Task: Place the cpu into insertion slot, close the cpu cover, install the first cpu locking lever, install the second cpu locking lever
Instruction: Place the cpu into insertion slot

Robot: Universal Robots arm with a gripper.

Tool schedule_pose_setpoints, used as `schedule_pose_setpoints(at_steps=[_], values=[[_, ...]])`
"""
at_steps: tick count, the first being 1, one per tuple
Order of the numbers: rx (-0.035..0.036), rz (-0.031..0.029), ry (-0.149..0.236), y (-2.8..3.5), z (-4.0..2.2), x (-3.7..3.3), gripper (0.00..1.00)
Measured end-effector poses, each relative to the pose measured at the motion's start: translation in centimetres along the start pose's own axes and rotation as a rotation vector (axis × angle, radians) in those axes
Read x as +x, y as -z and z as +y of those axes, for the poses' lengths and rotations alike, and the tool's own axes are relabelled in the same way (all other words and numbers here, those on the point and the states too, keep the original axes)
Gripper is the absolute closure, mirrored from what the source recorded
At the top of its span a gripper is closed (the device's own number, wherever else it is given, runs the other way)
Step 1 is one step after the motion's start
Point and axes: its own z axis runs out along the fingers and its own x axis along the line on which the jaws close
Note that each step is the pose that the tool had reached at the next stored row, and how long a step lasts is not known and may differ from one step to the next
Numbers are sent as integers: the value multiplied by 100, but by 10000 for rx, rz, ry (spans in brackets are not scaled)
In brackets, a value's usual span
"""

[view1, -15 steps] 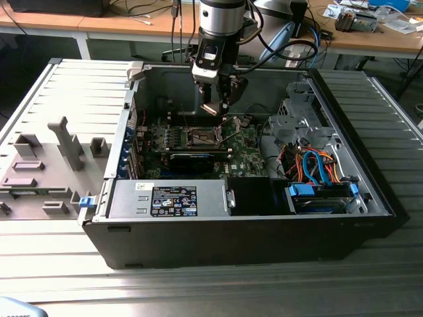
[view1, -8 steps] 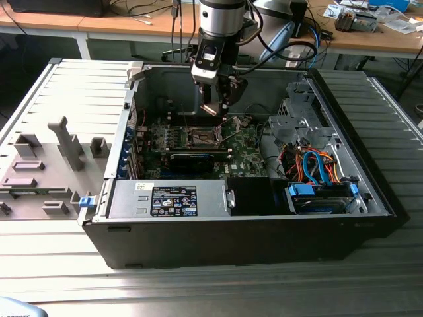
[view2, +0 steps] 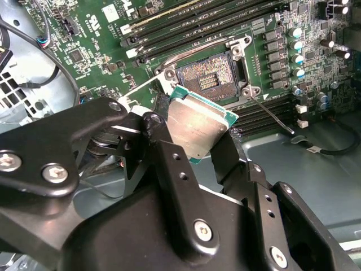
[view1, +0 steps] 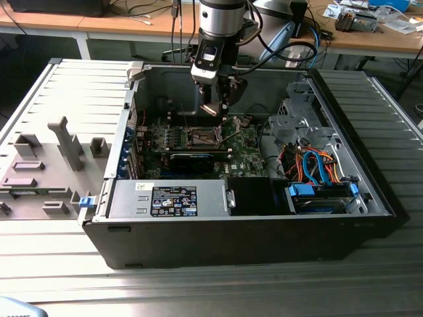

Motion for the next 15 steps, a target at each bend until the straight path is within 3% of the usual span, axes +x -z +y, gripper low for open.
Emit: schedule_pose_setpoints(at_steps=[15], values=[[1, -3, -94, -9, 0, 0, 45]])
